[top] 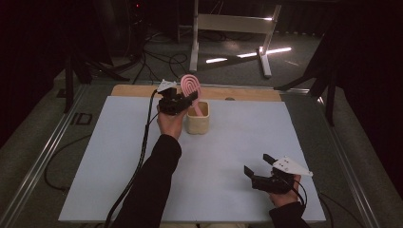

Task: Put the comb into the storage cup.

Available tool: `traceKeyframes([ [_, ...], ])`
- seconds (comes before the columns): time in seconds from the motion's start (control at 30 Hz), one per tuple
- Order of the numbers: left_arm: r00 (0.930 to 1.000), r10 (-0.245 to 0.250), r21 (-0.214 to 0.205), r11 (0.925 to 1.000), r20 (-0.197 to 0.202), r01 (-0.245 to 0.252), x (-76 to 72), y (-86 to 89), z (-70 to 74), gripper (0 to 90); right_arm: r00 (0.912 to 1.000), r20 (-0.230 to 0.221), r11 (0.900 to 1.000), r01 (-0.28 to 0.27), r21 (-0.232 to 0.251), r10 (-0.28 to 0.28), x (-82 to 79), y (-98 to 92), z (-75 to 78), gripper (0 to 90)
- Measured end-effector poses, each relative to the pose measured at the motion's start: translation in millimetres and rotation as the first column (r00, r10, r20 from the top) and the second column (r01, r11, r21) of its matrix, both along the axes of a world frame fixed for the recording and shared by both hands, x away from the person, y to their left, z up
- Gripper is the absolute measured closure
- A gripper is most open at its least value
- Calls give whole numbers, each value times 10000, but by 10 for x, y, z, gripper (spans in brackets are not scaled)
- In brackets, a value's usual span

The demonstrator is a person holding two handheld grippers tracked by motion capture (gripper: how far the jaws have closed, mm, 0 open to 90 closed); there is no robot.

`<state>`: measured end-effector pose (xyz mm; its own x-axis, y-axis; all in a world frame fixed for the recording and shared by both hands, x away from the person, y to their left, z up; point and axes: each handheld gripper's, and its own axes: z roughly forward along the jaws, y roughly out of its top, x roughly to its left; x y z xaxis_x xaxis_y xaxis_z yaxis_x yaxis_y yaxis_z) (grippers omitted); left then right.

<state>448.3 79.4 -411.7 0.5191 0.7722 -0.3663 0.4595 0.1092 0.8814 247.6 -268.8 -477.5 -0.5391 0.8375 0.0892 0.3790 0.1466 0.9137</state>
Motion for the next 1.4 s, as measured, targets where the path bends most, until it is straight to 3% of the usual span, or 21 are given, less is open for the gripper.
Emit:
traceKeyframes([
  [1.4,9989,34,192,9998,-471,-25,17,-16,-166,630,10000,-5,10000,-22,14,22,16,7,-2,101],
])
